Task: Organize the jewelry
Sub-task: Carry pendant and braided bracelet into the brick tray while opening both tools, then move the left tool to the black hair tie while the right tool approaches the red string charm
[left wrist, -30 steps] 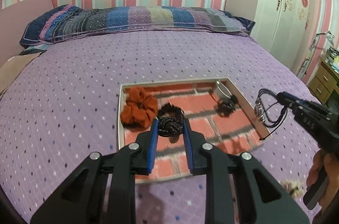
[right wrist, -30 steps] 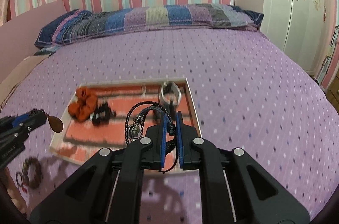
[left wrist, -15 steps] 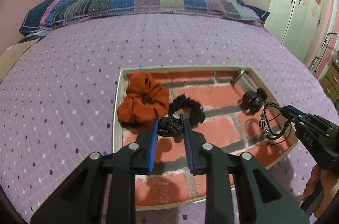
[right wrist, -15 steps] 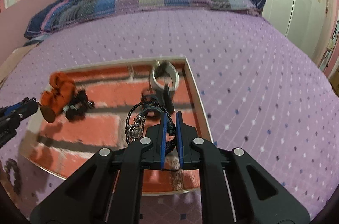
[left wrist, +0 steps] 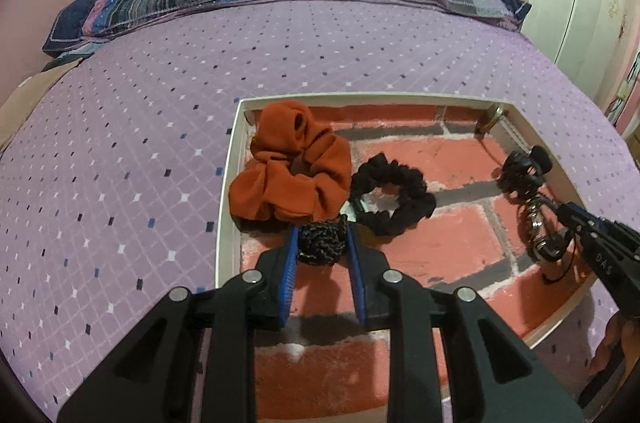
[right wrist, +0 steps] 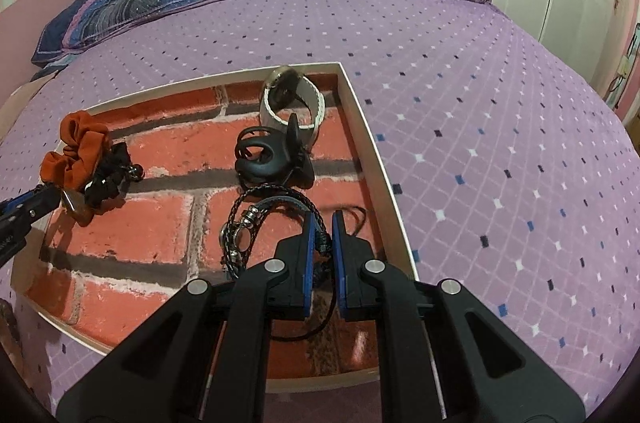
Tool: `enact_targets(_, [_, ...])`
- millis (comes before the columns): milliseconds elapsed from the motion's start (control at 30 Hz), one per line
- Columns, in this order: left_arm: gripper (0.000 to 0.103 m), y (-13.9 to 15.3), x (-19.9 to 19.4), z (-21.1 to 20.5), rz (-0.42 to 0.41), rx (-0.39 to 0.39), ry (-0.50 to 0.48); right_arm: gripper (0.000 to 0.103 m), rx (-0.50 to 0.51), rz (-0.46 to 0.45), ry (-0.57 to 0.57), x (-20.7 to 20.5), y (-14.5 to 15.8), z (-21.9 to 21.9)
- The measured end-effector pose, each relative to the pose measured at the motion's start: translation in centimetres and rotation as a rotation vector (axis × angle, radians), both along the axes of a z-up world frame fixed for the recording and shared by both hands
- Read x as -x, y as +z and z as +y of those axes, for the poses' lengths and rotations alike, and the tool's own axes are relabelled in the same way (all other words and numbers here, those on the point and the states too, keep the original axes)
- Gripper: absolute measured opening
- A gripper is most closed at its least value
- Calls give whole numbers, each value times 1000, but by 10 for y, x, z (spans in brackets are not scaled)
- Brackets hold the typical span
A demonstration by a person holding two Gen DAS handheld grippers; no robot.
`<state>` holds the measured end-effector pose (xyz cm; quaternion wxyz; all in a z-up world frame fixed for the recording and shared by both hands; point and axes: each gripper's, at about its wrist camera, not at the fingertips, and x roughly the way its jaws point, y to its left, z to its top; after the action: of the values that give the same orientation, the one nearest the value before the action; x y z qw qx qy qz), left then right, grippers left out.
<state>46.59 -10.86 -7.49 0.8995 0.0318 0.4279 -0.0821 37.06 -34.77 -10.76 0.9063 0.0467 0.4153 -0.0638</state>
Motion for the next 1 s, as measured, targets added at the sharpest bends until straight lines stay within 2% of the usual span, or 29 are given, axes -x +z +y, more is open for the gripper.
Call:
enact_targets(200, [25, -15, -3, 5, 39, -22, 20, 10, 2, 31, 11, -1, -7, 0])
enact_targets(300, [35, -15, -2, 7, 54, -26, 20, 12, -7, 45, 14, 0, -6, -2])
enact_targets(367, [47, -11, 1, 8, 51, -19, 26, 21, -27, 33, 25, 1, -1, -3])
enact_targets(433, [56, -3, 6, 11, 46, 14, 25, 52, -40, 1, 38, 6, 9, -4])
enact_targets(467, [59, 3, 10, 11, 37, 29, 23, 57, -47, -25, 50, 10, 16, -3])
enact_targets(500, [59, 11, 15, 12, 21, 42, 19, 66, -43, -51, 61, 15, 24, -2])
enact_targets(600, [61, 35, 28, 12, -9, 57, -2, 82, -7, -97, 74, 25, 42, 4])
enact_targets(633, [69, 44, 34, 14, -26, 58, -6, 88, 1, -116, 81, 32, 51, 6])
enact_targets(733, [84, 71, 52, 24, -81, 34, 4, 97, 23, -157, 91, 49, 73, 9])
enact_targets(800, [85, 87, 64, 34, -111, 36, -4, 99, 47, -181, 93, 61, 85, 11])
enact_targets(933, [86, 112, 90, 63, -113, 33, -23, 99, 72, -188, 102, 82, 107, 10])
enact_targets(1000, [93, 124, 106, 81, -137, 5, -19, 99, 86, -199, 103, 92, 116, 10])
